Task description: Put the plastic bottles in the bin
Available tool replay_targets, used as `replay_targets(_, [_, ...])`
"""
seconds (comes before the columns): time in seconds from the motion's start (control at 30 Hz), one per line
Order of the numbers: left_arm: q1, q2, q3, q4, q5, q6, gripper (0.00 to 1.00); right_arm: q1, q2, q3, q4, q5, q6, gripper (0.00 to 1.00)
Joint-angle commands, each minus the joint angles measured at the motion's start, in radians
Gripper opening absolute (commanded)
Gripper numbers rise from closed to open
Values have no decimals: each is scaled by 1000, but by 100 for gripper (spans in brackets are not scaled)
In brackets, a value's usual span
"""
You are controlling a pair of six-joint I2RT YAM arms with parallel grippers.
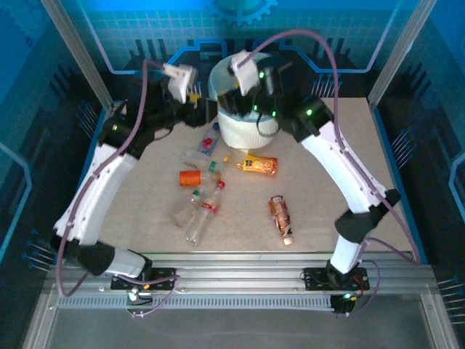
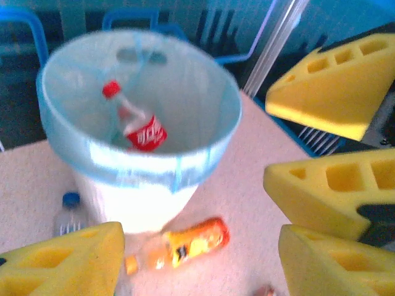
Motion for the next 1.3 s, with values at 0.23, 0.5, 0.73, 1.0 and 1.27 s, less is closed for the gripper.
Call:
replay_targets(0.23, [-4, -249, -429, -3, -97, 95, 68, 101, -247, -686, 234, 25, 414, 55])
replay_targets(0.5, [-4, -281, -409, -41, -107, 112, 68, 188, -197, -658, 172, 76, 451, 56])
replay_targets(0.73, [-5, -293, -401, -65, -51, 144, 68, 202, -256, -771, 187, 140, 524, 58])
replay_targets(1.0, [-5, -302, -371, -104, -29, 190, 69, 220, -242, -729, 163, 198, 554, 58])
replay_targets(1.27, [-5, -470, -528, -187, -115, 158, 69, 214, -215, -872, 301, 200, 645, 59])
